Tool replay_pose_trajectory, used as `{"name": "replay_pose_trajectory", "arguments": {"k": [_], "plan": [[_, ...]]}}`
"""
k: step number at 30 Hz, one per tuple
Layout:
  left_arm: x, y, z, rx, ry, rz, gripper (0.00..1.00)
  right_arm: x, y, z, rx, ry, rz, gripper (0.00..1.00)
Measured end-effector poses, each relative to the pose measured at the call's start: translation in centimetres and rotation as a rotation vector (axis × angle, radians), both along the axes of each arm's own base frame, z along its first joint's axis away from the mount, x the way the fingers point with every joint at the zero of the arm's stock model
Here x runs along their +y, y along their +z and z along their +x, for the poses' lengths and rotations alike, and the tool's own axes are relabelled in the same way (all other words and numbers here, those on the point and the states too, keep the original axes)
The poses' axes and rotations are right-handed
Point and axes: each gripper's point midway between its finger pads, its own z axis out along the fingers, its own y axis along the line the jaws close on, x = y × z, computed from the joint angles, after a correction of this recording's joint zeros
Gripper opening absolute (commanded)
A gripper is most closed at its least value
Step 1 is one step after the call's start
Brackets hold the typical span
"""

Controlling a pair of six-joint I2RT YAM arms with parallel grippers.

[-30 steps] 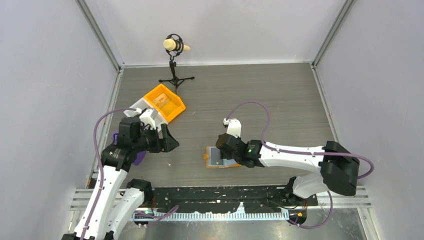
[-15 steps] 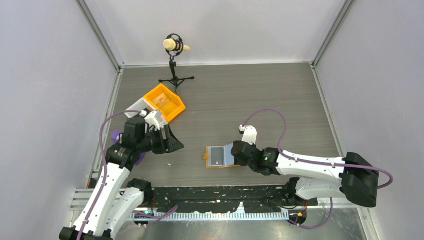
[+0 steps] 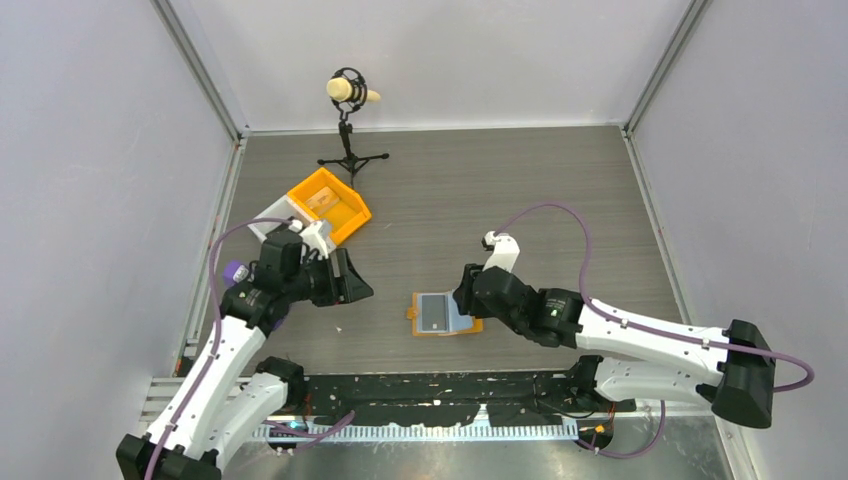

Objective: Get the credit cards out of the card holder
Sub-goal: Remove the credit card from the card holder.

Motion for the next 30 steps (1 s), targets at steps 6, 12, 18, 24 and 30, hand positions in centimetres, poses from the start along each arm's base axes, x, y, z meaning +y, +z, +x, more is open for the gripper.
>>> {"name": "replay_pose_trajectory", "arguments": {"k": [6, 12, 18, 24, 30], "plan": [[0.8, 2.4, 0.1, -0.096, -0.015, 0.048, 0.71, 2.4, -0.3, 0.3, 0.015, 0.032, 0.003, 0.61], [2.0, 3.5, -0.8, -0.169, -0.044, 0.113, 0.76, 4.4, -3.1, 0.3, 0.068, 0.053, -0.071, 0.65], [2.7, 3.6, -1.6, -0.201, -0.053, 0.144, 0.79, 6.1, -6.0, 0.0, 0.118, 0.070, -0.155, 0.69], [3.1, 3.9, -1.8, -0.236, -0.049, 0.154, 0.80, 6.6, -8.0, -0.1, 0.151, 0.058, -0.197, 0.71], [3.3, 3.9, -1.9, -0.249, -0.038, 0.158, 0.80, 6.3, -9.8, -0.2, 0.180, 0.046, -0.236, 0.71]]}}
